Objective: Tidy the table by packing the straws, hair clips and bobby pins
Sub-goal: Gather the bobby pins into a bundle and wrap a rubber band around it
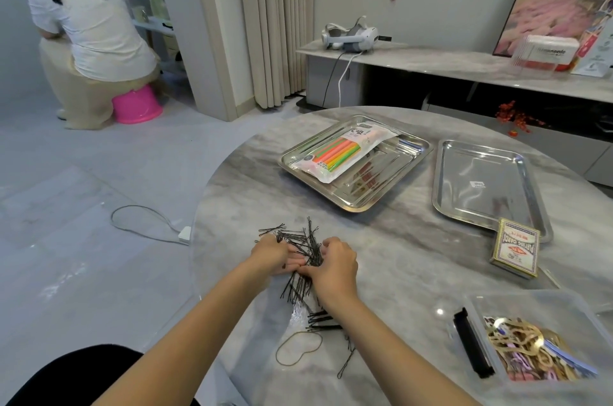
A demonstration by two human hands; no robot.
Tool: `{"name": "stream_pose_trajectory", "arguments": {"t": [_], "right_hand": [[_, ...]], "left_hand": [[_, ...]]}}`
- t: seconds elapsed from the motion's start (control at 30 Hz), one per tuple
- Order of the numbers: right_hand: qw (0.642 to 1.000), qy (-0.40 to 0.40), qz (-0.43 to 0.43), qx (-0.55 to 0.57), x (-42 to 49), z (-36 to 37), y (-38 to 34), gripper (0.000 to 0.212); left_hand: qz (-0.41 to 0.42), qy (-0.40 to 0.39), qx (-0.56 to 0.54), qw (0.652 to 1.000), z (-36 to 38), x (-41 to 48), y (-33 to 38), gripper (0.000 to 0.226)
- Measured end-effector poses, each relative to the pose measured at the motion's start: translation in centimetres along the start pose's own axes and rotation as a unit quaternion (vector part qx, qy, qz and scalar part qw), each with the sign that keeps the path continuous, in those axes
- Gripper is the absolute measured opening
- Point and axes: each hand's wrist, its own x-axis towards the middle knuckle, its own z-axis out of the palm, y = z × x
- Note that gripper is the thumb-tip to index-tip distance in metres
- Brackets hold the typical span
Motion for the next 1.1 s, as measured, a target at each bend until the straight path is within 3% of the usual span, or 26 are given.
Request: {"name": "stream_pose_trajectory", "arguments": {"t": [0.27, 0.37, 0.53, 0.63, 0.87, 1.0, 1.1], "right_hand": [[0.998, -0.036, 0.057, 0.010, 1.8, -0.6, 0.1, 0.035], [0.991, -0.056, 0.092, 0.079, 2.5, -1.3, 0.7, 0.044], [0.963, -0.077, 0.158, 0.205, 3.0, -2.0, 1.7, 0.027], [0.936, -0.045, 0.195, 0.289, 2.8, -1.9, 2.3, 0.027], [0.914, -0.031, 0.167, 0.369, 1.9, -3.4, 3.8, 0.029], [0.929, -0.015, 0.114, 0.351, 1.3, -3.9, 4.3, 0.029], [0.947, -0.001, 0.068, 0.314, 1.2, -4.5, 4.5, 0.016]], "left_hand": [[0.009, -0.030, 0.010, 0.999, 0.5, -0.8, 0.4, 0.032], [0.011, -0.050, 0.007, 0.999, 0.7, -0.9, 0.4, 0.030], [0.022, -0.069, -0.007, 0.997, 1.4, -1.3, 0.2, 0.028], [0.022, -0.094, -0.035, 0.995, 2.2, -1.4, 0.1, 0.030], [0.047, -0.091, -0.017, 0.995, 3.4, -1.9, 0.0, 0.028], [0.063, -0.083, 0.007, 0.994, 3.9, -2.2, -0.2, 0.025], [0.061, -0.083, 0.012, 0.995, 4.3, -2.3, -0.3, 0.023]]}}
